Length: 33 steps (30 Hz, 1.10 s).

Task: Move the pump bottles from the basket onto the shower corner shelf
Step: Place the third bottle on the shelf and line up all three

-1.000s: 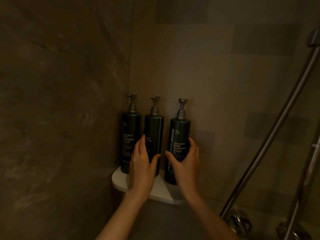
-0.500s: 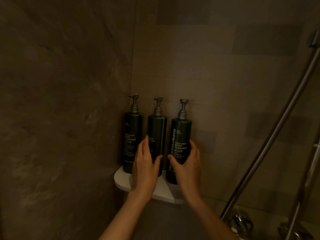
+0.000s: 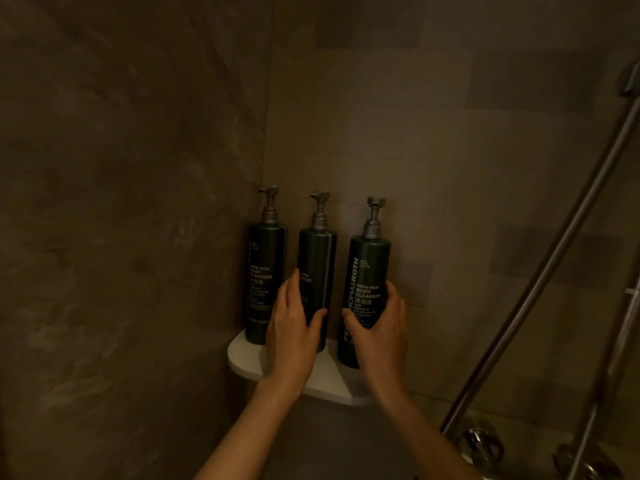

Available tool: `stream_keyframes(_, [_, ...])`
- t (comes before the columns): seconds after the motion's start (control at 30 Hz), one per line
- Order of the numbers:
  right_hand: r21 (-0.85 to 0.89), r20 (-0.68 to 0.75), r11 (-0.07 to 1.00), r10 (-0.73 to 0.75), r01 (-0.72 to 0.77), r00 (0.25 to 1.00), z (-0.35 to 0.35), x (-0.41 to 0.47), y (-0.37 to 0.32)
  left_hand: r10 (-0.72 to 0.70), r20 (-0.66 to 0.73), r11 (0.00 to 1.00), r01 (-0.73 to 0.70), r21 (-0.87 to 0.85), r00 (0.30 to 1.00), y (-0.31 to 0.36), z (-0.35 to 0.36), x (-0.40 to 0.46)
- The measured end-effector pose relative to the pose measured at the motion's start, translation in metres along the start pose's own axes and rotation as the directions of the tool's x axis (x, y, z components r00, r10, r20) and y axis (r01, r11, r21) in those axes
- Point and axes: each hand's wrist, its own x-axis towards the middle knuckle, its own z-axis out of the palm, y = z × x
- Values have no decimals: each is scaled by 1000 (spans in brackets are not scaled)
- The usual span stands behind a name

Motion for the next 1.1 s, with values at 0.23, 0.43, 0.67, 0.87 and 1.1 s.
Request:
stream_keyframes(0.23, [-19,-8,1000,-1,1,1000,-3,0,2,-14,7,1000,14,-4,1000,1,-1,0])
stream_keyframes(0.43, [-24,-23,1000,-4,3,1000,-3,-1,1,-18,12,1000,17,2,1000,1,-1,0])
stream_keyframes(0.67, [-24,-51,1000,1,-2,999,-3,-1,0,-15,4,1000,15,5,1000,1,-2,0])
stream_keyframes(0.87, [-38,-58,999,-2,-1,998,-3,-1,0,-11,0,1000,11,4,1000,-1,-2,0])
stream_keyframes(1.1, [-36,-56,999,9,-11,998,-3,-1,0,-15,10,1000,15,-16,1000,-1,-2,0])
